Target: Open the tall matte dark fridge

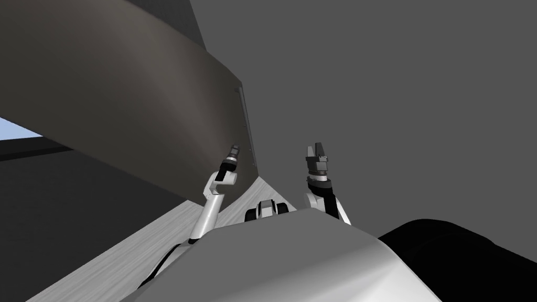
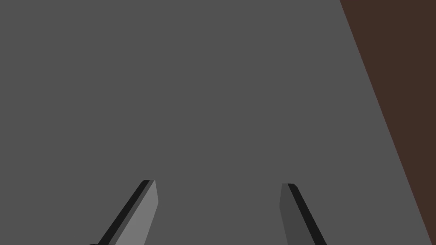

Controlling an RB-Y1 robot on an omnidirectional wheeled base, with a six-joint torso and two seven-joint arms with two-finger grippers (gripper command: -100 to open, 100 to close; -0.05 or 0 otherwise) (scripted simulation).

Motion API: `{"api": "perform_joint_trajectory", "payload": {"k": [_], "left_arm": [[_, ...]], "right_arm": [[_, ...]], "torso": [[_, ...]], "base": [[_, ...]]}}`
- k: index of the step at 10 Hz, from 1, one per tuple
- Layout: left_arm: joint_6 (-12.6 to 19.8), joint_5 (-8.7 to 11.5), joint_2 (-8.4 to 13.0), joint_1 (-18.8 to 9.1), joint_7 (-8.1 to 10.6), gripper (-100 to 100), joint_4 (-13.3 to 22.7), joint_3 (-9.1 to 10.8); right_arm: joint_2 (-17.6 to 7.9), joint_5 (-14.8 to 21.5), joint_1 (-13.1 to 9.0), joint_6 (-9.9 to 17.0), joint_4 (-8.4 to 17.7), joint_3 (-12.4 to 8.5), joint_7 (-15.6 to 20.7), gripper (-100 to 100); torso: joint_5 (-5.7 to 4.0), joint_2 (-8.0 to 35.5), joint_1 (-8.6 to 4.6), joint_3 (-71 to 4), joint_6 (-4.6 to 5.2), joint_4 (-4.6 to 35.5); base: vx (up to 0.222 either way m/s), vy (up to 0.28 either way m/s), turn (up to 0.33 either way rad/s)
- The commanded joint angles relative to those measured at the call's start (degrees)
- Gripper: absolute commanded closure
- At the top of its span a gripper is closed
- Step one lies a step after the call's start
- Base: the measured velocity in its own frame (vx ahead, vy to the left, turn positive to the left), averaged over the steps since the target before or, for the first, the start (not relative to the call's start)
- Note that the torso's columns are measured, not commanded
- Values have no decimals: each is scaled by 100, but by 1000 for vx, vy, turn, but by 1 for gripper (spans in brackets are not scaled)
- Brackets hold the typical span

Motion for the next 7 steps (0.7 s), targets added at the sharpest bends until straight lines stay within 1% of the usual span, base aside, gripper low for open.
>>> {"api": "perform_joint_trajectory", "payload": {"k": [1, 2, 3, 4, 5, 6, 7], "left_arm": [[405, -37, 40, -468, -85, -100, 416, -14], [422, -37, 40, -582, -85, -100, 416, -14], [617, -54, 60, -787, -122, -100, 617, -21], [617, -54, 60, -843, -122, -100, 617, -21], [812, -71, 85, -1064, -160, -100, 820, -27], [812, -71, 85, -1103, -160, -100, 820, -27], [1006, -87, 112, -1325, -196, -100, 1026, -33]], "right_arm": [[0, 0, 0, 0, 0, 0, 0, 0], [0, 0, 0, 0, 0, 0, 0, 0], [0, 0, 0, 0, 0, 0, 0, 0], [0, 0, 0, 0, 0, 0, 0, 0], [0, 0, 0, 0, 0, 0, 0, 0], [0, 0, 0, 0, 0, 0, 0, 0], [0, 0, 0, 0, 0, 0, 0, 0]], "torso": [[0, 0, 0, 0, 2, 0], [-1, -2, -3, 0, 3, 0], [0, 4, 0, 2, 0, 1], [0, 3, -1, 3, 2, 1], [0, 6, -2, 4, 1, 2], [-1, 3, -2, 3, 2, 1], [-1, 3, -2, 2, 1, 1]], "base": [[44, -4, -67], [35, -2, -31], [34, -2, -36], [26, -3, -23], [26, -2, -36], [23, -3, -27], [30, -3, -44]]}}
